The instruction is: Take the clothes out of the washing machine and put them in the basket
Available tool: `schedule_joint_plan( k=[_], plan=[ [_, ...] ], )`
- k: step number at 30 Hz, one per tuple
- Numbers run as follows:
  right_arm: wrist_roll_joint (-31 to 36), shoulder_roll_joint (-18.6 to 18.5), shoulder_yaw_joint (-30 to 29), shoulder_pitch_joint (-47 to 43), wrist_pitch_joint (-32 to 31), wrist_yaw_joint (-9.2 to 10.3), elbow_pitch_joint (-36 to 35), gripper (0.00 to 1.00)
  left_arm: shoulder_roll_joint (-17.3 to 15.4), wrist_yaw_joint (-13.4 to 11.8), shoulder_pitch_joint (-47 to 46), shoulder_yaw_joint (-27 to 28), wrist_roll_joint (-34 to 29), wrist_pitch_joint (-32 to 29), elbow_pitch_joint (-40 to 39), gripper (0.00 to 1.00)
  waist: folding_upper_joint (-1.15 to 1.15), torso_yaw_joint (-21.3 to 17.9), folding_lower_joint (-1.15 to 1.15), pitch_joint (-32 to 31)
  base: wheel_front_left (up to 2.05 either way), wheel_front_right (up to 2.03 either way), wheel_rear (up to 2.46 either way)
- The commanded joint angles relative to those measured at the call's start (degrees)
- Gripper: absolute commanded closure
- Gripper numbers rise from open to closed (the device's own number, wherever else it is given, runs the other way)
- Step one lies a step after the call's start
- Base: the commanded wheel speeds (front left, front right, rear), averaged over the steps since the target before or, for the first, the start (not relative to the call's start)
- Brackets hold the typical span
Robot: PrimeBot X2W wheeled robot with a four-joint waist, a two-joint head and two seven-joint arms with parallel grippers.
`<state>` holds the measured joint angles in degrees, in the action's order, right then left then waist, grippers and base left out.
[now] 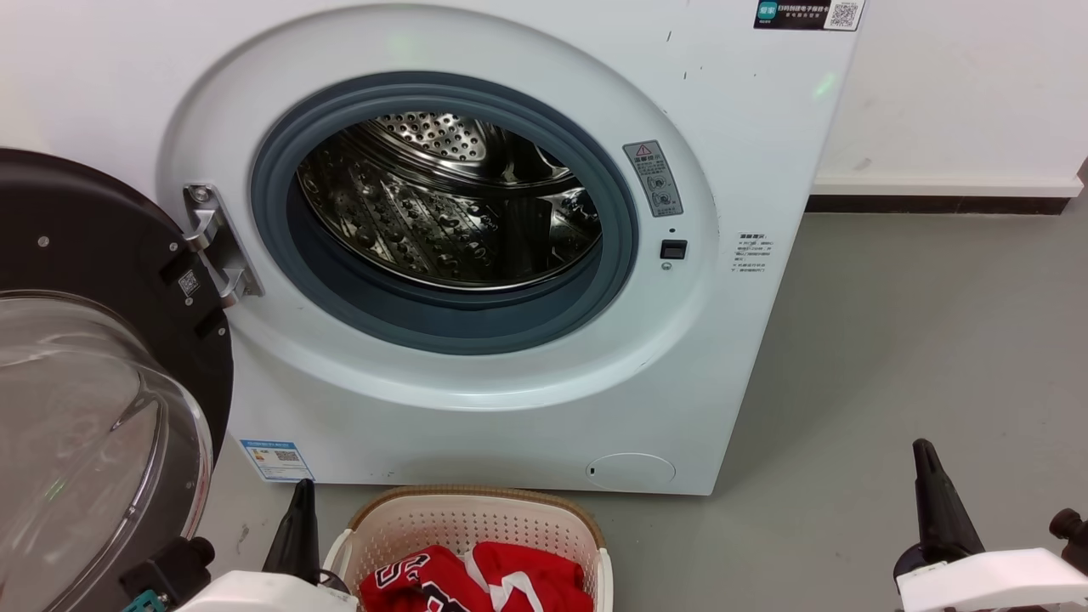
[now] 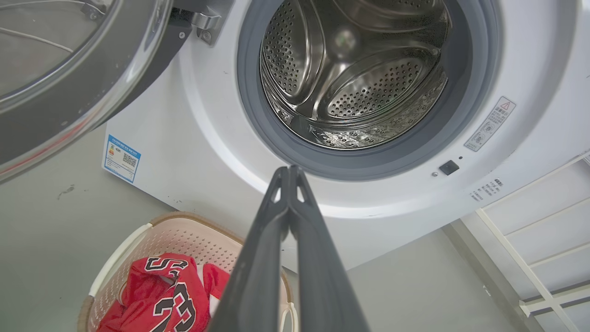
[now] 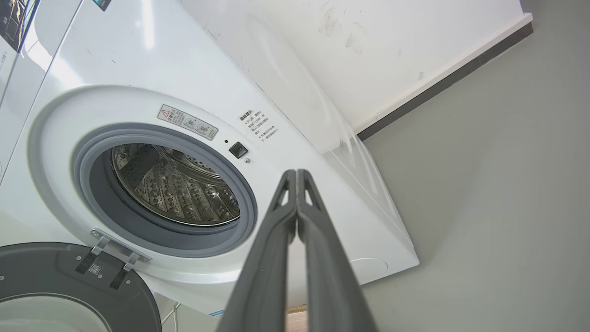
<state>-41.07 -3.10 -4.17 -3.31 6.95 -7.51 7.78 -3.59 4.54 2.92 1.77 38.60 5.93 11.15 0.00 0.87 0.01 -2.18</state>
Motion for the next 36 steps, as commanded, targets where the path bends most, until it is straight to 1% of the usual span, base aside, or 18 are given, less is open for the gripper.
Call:
schedule_joint_plan(
  k=[1,19,36],
  plan=[
    [-2.3,-0.4,-0.1,1.8,-0.5,0.00,-0.2,1.00,-0.2,0.3,-1.8,0.3,2.2,-0.4,-0.5,1.00,0.00,0.0,0.00,0.0,0.00,0.00,0.00],
    [-16.0,-0.5,-0.4,4.1,-3.9,0.01,1.5,1.00,0.0,1.1,-4.0,1.6,16.3,-3.7,0.4,1.00,0.00,-0.2,-0.01,0.5,0.00,0.00,0.00],
    [-26.8,-0.5,-0.8,5.8,-6.6,0.02,2.9,1.00,0.2,1.6,-5.7,2.6,27.6,-6.4,1.2,1.00,0.00,-0.4,-0.01,1.0,0.00,0.00,0.00]
  ],
)
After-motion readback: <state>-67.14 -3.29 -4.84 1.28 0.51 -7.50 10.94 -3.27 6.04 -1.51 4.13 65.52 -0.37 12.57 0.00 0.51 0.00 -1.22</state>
